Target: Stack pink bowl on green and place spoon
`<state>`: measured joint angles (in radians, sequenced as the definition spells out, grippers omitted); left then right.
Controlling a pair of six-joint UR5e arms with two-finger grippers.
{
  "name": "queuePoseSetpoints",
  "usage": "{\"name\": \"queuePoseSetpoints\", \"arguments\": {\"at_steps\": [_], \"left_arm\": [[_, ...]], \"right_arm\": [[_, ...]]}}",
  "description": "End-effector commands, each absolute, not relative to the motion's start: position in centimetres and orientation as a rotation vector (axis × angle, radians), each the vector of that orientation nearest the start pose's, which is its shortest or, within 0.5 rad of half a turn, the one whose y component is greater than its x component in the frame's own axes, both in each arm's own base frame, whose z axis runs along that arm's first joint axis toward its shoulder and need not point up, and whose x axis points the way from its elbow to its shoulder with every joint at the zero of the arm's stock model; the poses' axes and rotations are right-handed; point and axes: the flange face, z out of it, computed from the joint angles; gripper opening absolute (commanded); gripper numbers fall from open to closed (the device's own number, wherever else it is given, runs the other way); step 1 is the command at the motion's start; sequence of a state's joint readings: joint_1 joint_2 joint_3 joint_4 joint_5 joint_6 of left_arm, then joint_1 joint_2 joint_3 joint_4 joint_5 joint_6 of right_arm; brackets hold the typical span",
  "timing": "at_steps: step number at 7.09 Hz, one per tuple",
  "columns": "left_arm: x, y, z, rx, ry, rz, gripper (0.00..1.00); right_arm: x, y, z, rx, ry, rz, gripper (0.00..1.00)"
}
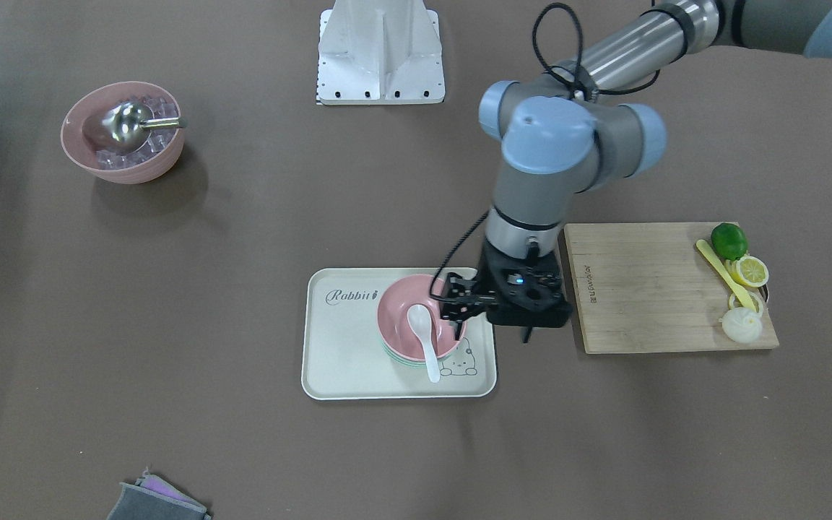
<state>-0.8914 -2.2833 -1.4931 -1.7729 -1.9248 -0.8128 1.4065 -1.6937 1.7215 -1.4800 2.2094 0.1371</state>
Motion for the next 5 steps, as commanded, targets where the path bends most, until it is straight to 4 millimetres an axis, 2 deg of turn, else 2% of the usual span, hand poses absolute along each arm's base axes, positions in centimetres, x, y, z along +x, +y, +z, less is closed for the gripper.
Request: {"name": "queuePoseSetpoints", "arguments": {"at_steps": [1, 2, 3, 4, 5], "left_arm": [[23.3, -64.1, 33.0, 0.322, 0.807, 0.219, 0.99], [16.5, -63.8, 38.2, 0.283, 0.847, 0.237, 0.99], [11.3, -62.6, 43.8, 0.271, 0.843, 0.271, 0.99], [7.0, -60.6, 49.6, 0.223, 0.825, 0.224, 0.99], [6.2, -59.2, 53.8, 0.155, 0.81, 0.182, 0.99]], "right_arm": [[1.1, -44.6, 64.8, -0.013, -0.674, -0.026, 1.0], [2.7, -44.2, 65.0, -0.034, -0.68, 0.02, 1.0], [3.9, -44.0, 65.0, -0.05, -0.68, 0.054, 1.0], [5.0, -43.7, 65.1, -0.061, -0.682, 0.086, 1.0], [5.4, -43.6, 65.1, -0.061, -0.686, 0.096, 1.0]]}}
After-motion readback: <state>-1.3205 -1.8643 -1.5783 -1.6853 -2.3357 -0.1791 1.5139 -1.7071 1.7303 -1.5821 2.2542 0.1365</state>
